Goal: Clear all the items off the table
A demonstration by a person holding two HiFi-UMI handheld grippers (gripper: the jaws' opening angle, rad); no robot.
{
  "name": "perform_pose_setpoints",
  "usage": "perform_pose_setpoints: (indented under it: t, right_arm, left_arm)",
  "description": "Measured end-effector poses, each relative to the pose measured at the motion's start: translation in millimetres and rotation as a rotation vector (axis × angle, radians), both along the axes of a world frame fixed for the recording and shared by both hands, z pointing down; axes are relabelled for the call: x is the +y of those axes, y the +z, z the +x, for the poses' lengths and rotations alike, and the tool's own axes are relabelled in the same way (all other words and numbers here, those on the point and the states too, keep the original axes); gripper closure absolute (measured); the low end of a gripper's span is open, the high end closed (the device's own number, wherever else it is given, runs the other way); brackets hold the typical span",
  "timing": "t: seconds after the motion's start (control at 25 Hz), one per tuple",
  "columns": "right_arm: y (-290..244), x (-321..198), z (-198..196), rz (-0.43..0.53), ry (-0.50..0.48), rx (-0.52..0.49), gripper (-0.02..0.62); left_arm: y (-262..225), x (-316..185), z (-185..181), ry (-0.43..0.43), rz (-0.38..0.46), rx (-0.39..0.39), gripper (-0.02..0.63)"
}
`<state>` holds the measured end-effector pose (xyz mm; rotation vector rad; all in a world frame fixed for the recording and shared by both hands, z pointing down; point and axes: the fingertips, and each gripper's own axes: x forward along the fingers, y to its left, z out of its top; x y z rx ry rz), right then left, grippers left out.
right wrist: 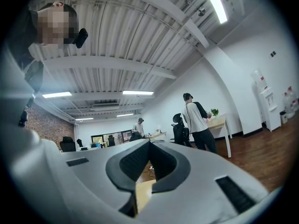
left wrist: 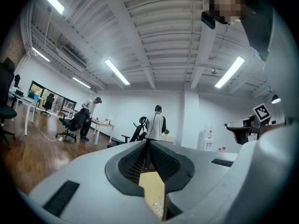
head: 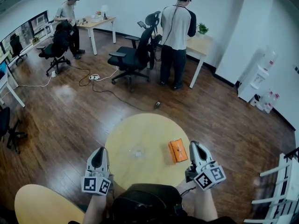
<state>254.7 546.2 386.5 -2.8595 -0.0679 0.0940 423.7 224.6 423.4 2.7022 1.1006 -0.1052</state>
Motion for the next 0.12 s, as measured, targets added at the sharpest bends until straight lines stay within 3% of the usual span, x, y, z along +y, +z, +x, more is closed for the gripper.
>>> perform_pose_setpoints:
  t: [0.12]
  right_arm:
    - [-0.4, 1.0, 1.2, -0.003, 0.002, -0.006, 0.594]
  left_arm:
    - [-3.8, 1.4, -0.2, 0.004, 0.001, 0.008, 0.584]
